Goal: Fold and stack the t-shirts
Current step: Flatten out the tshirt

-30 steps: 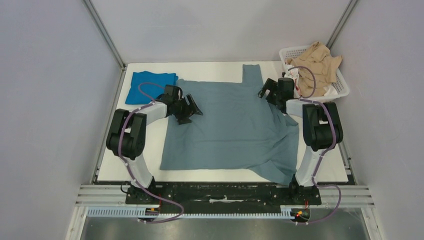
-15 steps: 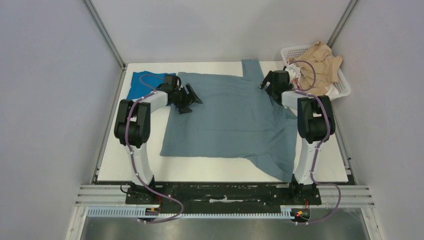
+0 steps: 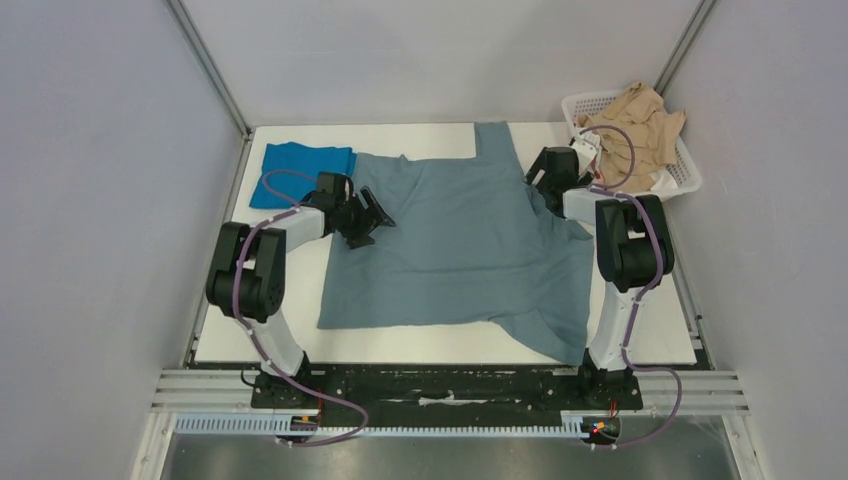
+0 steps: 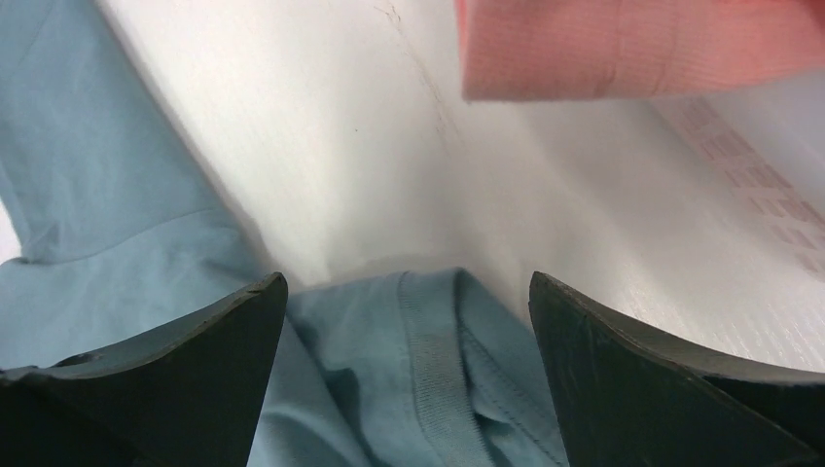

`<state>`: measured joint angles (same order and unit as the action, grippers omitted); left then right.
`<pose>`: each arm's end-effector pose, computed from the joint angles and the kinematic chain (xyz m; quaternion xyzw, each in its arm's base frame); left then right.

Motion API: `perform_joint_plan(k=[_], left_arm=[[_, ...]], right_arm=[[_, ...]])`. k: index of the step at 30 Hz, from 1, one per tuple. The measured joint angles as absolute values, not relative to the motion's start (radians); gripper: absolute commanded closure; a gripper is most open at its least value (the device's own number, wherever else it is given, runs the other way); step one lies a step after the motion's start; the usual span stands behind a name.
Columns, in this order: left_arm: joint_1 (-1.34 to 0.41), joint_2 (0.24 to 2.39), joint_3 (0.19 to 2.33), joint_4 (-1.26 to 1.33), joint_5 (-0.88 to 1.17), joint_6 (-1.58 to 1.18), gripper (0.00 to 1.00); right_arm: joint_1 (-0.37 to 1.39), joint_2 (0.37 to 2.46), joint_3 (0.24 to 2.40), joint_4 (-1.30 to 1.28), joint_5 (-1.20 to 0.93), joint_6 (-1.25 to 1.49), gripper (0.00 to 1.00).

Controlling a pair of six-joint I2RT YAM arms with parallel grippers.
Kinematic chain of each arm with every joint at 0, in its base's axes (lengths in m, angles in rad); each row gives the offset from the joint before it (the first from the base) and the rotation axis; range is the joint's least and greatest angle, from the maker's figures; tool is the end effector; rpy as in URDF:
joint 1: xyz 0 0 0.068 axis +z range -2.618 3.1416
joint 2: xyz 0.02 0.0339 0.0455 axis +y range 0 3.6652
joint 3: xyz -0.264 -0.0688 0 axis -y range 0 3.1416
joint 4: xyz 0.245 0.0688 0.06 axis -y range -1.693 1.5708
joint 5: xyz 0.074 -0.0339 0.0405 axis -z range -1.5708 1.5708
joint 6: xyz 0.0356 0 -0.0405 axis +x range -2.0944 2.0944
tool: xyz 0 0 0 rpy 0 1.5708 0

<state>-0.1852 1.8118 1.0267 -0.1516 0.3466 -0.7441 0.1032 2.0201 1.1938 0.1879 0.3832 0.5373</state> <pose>0.3540 -0.0786 0.1525 -0.2065 0.9144 -0.2841 0.2011 0.4298 0.0311 0.1480 0.2724 0.8379 -0.0225 0.4724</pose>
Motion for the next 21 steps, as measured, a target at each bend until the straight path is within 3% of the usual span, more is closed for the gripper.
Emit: perform_joint_plan(k=[12,21], left_arm=[[-0.194,1.779,1.031,-0.217,0.323,-0.746,0.17],[-0.260,1.652,1.008,-0.275,0.250,-0.734,0.16]], right_arm=[[0.133,1.987,1.195,0.192,0.244,0.325,0.02],[0.247,1.653,1.077,0.149,0.243,0.227,0.02]])
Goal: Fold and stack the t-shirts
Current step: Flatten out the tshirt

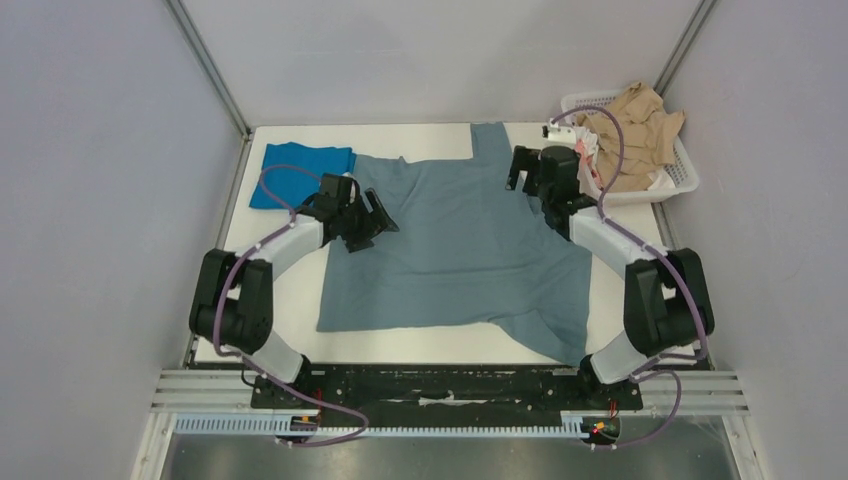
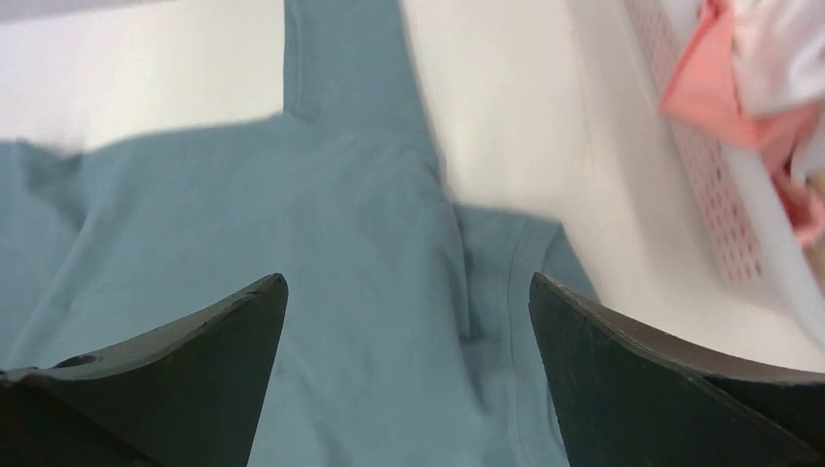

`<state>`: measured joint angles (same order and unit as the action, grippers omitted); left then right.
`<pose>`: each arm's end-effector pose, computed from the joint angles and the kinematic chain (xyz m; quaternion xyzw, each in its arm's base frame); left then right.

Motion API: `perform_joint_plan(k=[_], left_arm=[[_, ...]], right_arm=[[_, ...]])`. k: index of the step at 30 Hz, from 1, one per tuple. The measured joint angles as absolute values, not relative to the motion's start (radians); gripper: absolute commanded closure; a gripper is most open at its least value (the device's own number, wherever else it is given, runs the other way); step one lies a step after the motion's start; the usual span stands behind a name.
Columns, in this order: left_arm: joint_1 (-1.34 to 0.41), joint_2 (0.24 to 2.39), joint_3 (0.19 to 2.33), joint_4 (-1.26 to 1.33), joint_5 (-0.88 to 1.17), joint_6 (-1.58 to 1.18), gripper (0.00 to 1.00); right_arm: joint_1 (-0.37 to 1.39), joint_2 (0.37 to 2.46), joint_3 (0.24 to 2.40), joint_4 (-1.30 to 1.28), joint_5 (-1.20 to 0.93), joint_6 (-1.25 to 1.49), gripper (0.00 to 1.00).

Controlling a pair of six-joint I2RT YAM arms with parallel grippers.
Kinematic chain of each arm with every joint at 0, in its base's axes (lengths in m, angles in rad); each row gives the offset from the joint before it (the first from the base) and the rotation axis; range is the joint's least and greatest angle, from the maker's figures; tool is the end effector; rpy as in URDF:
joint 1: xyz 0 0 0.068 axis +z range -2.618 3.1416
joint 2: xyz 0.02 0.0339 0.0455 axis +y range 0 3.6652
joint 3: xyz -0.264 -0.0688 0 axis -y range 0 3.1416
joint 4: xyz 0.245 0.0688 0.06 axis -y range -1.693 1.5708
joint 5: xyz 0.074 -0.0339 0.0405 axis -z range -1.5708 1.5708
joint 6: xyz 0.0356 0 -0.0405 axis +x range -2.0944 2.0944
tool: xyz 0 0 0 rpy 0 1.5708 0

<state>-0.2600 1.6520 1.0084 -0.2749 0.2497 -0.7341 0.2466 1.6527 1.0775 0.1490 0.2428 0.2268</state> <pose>0.3256 -0.0957 0.1914 -0.1819 0.9230 -0.2553 0.2232 0.3693 0.0841 0.2488 0.0573 0.8351 0.0271 0.5465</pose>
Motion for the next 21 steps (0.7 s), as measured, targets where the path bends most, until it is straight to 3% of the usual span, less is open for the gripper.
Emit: perform_joint_plan(k=[5,11,21], left_arm=[[-0.298,1.494,0.857,-0.286,0.211,-0.735,0.16],[-0.323,1.485,0.743,-0.311,0.198,-0.736,0.16],[-0.308,1.737,0.978,-0.253,0.261,-0.740,0.16]], right_arm=[[0.328,1.494,0.861,0.110,0.236,0.252,0.02],[0.396,1.501,0.671,0.018,0.178,0.310,0.02],[0.276,1.695,0.817,0.103,0.168,0.405,0.02]])
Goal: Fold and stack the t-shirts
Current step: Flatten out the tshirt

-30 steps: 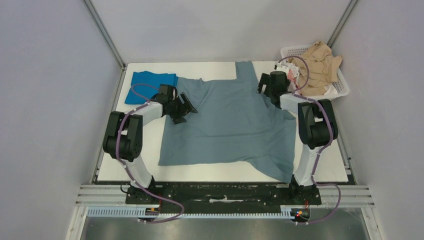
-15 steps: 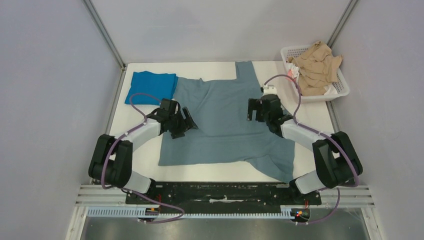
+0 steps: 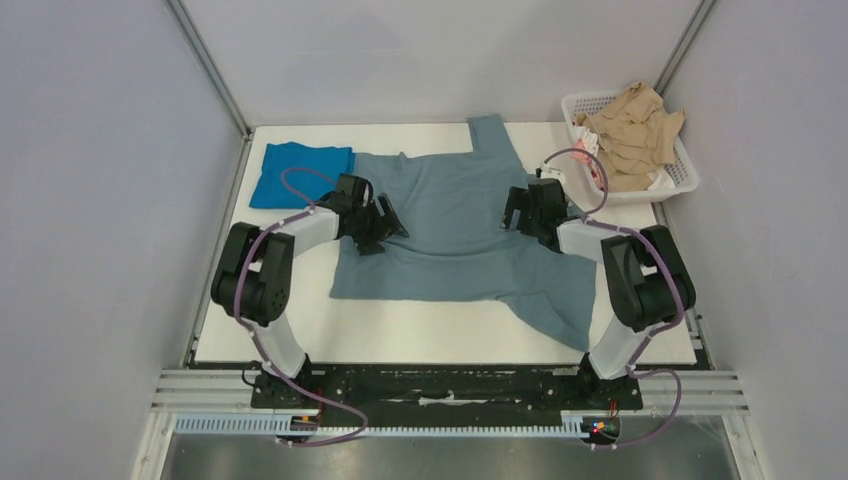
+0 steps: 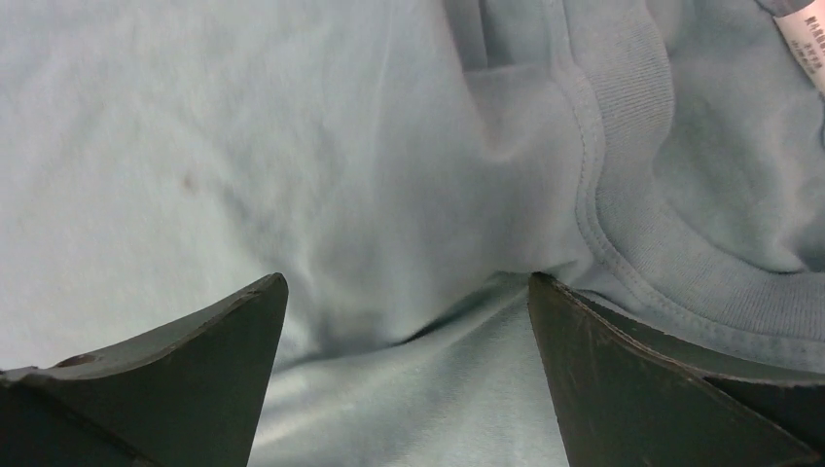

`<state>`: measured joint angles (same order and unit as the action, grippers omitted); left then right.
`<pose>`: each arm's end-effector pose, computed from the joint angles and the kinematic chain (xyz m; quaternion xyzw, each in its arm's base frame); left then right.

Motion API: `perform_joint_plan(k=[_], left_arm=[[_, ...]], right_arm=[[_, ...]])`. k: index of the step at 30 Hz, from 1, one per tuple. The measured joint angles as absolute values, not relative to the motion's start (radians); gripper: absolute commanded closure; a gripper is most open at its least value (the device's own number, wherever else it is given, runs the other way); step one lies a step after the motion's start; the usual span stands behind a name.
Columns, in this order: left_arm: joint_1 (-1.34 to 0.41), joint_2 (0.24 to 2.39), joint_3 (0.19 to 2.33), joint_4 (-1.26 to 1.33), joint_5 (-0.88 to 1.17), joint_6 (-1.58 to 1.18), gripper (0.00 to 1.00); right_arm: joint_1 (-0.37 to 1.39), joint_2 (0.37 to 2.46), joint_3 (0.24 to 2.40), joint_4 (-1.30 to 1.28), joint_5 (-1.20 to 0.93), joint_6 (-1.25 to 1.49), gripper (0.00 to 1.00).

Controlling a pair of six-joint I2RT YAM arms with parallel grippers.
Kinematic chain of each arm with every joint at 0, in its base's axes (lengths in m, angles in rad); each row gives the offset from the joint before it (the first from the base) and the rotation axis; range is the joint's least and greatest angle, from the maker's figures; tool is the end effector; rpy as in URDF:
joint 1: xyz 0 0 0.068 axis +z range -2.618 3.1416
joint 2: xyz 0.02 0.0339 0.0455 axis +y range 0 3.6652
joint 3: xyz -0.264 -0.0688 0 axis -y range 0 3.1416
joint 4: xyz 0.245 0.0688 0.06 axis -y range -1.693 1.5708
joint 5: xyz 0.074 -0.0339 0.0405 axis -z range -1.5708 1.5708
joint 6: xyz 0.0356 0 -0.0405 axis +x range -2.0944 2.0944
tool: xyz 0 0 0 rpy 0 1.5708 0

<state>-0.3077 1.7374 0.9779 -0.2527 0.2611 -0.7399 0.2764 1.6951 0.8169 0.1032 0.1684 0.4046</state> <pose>0.3214 -0.1118 0.1567 -0.1693 0.9386 -0.2451 0.1741 0.3223 0.0852 0.1489 0.0914 0.9146 0.0559 0.3898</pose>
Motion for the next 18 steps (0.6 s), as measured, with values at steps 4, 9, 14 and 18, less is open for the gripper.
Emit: perform_joint_plan(k=[4,9,14,18], left_arm=[[-0.279,1.868,1.142,-0.269,0.281,-0.739,0.16],[-0.242,1.981,1.309,-0.315,0.281,-0.738,0.16],[-0.236,1.983,1.322,-0.324,0.277,-0.719,0.16],[-0.258,1.871,1.182,-0.311,0.260,-0.712,0.16]], right_arm=[[0.223,1.832,0.978,0.112,0.145,0.408,0.02],[0.197,1.968,1.171,0.091,0.099,0.399,0.02],[0.199,1.884,1.112,0.036,0.076,0.361,0.02],[0.207,1.614,0.890,-0.025,0.093,0.344,0.02]])
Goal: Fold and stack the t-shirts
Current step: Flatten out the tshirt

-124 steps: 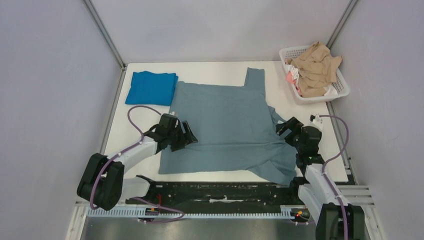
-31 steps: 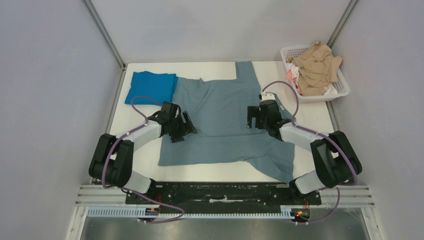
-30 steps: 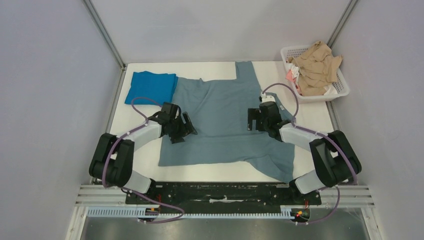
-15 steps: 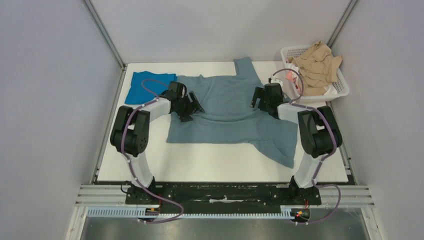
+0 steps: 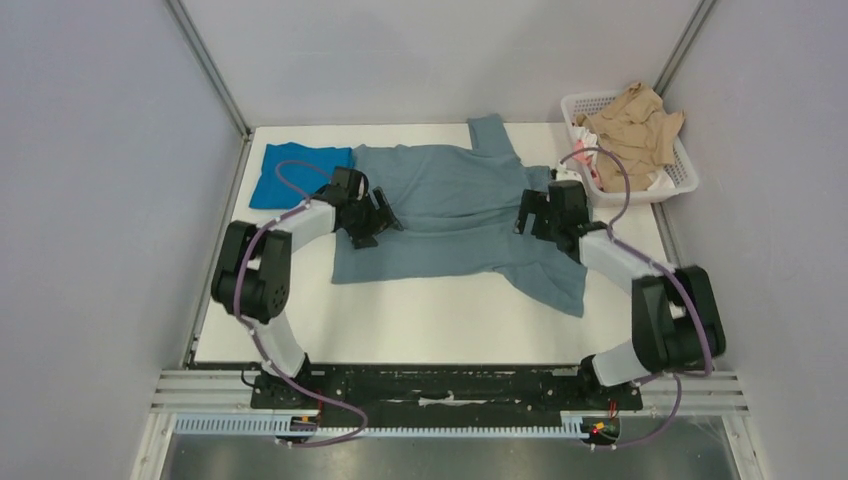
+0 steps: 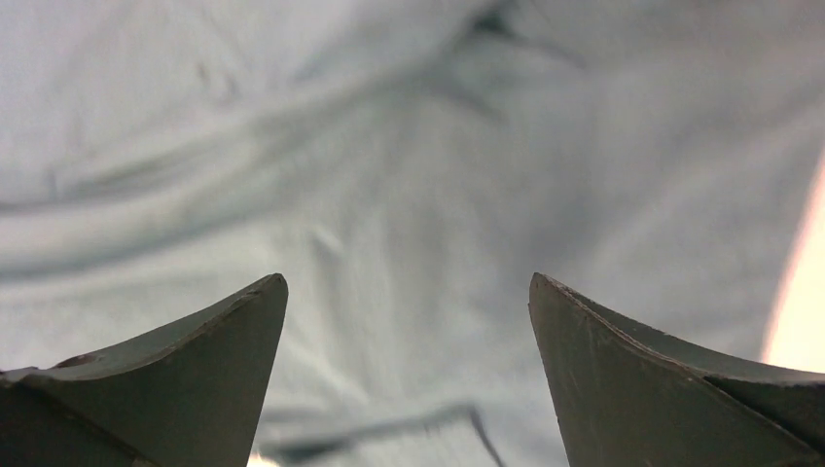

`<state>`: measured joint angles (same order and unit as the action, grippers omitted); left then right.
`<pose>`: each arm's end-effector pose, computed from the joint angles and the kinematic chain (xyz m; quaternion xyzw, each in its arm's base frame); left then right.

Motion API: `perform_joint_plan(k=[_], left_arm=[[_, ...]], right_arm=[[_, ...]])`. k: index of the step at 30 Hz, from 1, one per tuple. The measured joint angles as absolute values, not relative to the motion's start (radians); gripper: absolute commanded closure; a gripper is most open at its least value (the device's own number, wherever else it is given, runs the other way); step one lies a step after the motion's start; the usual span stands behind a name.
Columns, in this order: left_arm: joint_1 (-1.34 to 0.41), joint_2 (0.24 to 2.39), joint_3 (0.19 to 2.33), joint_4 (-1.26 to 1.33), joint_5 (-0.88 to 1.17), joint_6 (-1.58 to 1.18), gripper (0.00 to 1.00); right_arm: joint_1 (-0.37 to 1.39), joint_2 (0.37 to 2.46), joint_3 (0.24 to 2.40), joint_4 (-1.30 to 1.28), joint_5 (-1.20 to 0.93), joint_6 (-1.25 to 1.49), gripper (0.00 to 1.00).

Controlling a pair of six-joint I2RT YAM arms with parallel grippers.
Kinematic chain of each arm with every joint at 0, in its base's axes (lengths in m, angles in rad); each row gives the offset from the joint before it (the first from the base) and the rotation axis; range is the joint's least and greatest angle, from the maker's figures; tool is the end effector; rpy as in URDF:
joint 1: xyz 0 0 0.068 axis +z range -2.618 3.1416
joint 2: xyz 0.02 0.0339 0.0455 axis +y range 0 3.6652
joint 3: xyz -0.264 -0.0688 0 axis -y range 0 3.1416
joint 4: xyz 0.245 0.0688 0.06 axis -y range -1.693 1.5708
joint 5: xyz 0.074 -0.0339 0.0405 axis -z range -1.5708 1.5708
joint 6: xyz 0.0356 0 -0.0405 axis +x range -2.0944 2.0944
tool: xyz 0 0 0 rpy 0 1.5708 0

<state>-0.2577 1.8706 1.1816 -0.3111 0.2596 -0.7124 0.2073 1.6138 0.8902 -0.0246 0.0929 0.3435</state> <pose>0.3688 -0.1066 0.1650 -0.1790 0.9352 -0.2400 0.1890 0.3284 0.0657 0.1856 0.0808 0.9122 0.0676 0.3959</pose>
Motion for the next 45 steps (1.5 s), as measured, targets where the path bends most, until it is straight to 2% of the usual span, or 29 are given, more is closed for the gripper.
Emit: perform_joint_plan(k=[5,9,17,21,30,34,37,45], left_arm=[[-0.303,1.627,0.937,-0.303,0.238,-0.714,0.16],[-0.310,1.466,0.783,-0.301,0.207,-0.715,0.16],[-0.309,1.330,0.664,-0.319,0.121,-0.718,0.16],[-0.309,1.292,0.660,-0.338,0.070,-0.720,0.16],[-0.309,1.197,0.648,-0.416,-0.054,-0.727,0.14],[-0.300,1.166,0.629,-0.435,-0.096,-0.738,0.14],[-0.280,1.145,0.594,-0.448,-0.109,-0.749,0.14],[-0.187,1.090,0.524,-0.480,-0.124,-0.765,0.14]], right_arm=[[0.206,1.303,0.624,-0.100,0.125,0.348,0.02],[0.205,1.229,0.482,-0.171,0.136,0.337,0.02],[0.271,1.144,0.450,-0.188,0.015,0.306,0.02],[0.384,1.097,0.450,-0.243,0.019,0.295,0.02],[0.516,1.053,0.453,-0.393,0.104,0.318,0.02],[0.524,0.979,0.462,-0.463,0.178,0.333,0.02],[0.525,0.931,0.461,-0.464,0.158,0.332,0.02],[0.526,0.989,0.446,-0.412,0.088,0.329,0.02]])
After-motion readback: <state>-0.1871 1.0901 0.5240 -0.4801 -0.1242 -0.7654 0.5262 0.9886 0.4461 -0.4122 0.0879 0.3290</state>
